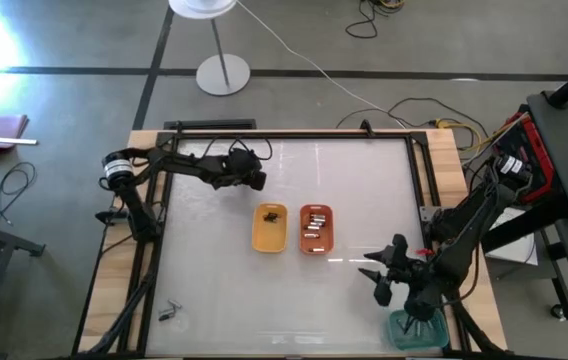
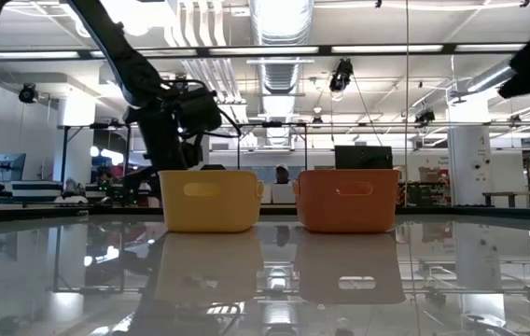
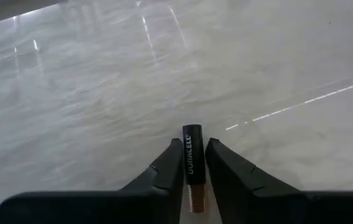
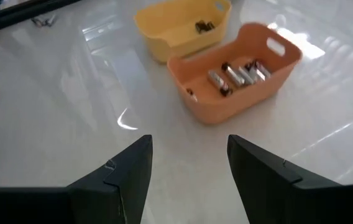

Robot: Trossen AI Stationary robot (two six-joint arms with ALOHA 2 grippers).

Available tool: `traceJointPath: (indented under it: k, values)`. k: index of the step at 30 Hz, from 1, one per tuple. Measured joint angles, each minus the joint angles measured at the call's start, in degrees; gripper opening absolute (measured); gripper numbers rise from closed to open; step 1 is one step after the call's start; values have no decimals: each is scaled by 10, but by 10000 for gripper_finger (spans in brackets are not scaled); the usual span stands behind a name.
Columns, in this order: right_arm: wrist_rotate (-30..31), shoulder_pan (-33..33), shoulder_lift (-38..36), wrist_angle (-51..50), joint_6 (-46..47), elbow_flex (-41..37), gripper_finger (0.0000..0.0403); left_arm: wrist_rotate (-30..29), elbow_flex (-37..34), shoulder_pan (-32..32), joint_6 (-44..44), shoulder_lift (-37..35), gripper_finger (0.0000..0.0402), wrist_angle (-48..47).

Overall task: Sort batteries
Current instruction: Put the black battery into the yellow bin

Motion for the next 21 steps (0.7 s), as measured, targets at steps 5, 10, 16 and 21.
traceJointPath:
  k: [5, 10, 16, 21]
  values:
    - [1, -37, 0, 0, -83, 32, 201, -30, -22, -3, 13, 0, 14, 30]
    - [25, -66, 0, -5, -211, 85, 201, -27, -45, -9, 51, -5, 13, 65]
    - [57, -76, 0, -6, -359, 153, 201, -13, -50, -90, 119, -65, 11, 25]
    - [81, -79, 0, -10, -420, 179, 201, -34, -42, -170, 206, -131, 10, 46]
